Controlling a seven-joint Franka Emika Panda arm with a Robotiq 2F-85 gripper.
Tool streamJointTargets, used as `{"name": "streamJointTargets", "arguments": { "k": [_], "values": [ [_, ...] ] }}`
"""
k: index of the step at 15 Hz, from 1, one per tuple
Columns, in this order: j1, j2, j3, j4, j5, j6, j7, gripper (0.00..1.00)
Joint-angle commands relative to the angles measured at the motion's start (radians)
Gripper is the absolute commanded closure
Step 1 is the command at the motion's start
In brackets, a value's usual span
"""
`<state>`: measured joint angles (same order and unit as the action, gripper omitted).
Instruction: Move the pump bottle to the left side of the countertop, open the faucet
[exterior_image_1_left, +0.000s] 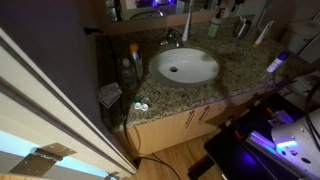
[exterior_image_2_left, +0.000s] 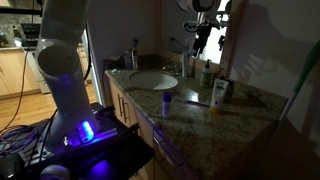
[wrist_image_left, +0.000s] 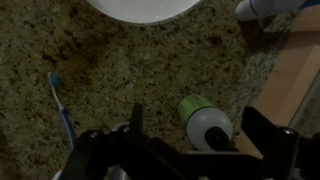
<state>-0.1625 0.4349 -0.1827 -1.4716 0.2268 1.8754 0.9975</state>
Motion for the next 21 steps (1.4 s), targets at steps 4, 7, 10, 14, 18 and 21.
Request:
{"name": "streamJointTargets", "arguments": {
  "k": [4,7,10,14,18,21],
  "values": [
    [-0.053,0.104,-0.013,0.09,0.133,0.119,0.218,0.0],
    [-0.05,0.137,-0.013,0.103,0.124,0.159,0.294,0.0],
    [-0.045,0.17,-0.016,0.12,0.097,0.141,0.357,0.0],
    [-0.042,0.2,-0.02,0.133,0.073,0.158,0.424,0.0],
    [-0.051,0.189,-0.008,0.116,0.075,0.146,0.409,0.25],
    [-0.053,0.193,-0.008,0.119,0.077,0.142,0.411,0.4]
  ]
}}
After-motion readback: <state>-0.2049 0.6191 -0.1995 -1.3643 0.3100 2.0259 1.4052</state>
